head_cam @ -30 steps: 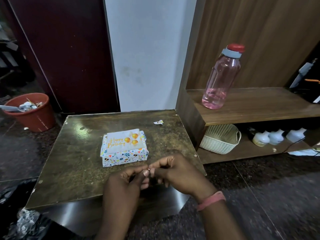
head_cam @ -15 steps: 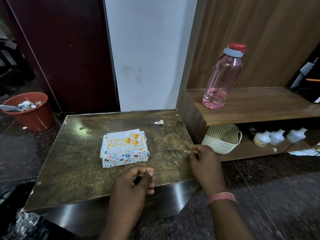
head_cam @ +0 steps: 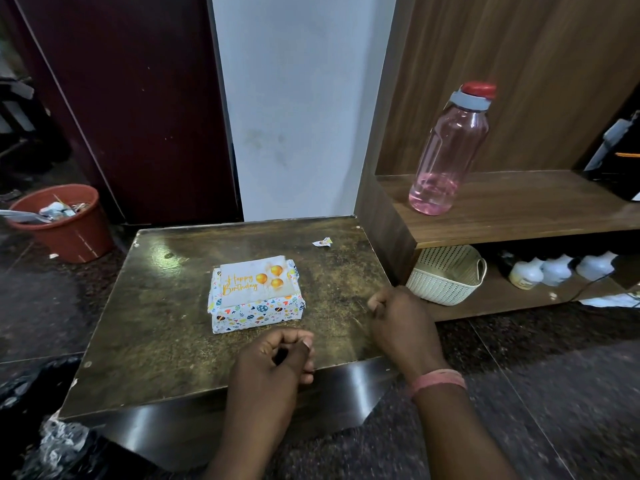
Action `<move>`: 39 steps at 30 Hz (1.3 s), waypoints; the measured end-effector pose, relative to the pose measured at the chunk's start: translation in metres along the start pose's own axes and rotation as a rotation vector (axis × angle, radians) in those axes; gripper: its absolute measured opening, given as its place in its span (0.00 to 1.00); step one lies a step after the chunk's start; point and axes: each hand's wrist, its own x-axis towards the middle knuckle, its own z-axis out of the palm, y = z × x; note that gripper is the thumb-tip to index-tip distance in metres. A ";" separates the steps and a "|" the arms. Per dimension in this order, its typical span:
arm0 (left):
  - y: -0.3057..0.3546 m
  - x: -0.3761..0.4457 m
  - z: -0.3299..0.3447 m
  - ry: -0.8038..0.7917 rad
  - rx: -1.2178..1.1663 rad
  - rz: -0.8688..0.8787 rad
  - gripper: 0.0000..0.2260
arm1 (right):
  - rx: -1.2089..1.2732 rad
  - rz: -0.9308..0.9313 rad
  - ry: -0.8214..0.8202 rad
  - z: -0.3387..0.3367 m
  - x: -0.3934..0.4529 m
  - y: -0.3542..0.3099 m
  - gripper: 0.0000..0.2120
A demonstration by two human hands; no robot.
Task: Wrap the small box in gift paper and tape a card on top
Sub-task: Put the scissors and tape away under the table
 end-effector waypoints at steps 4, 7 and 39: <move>0.011 -0.001 0.005 -0.078 -0.260 -0.133 0.05 | 0.517 -0.075 -0.546 -0.028 -0.010 -0.019 0.05; 0.015 -0.006 0.008 -0.217 -0.467 -0.234 0.15 | 0.668 -0.188 -0.645 -0.018 -0.018 -0.041 0.02; 0.046 0.034 -0.080 0.430 -0.740 0.045 0.08 | -0.223 -0.199 -0.124 0.053 0.120 -0.074 0.16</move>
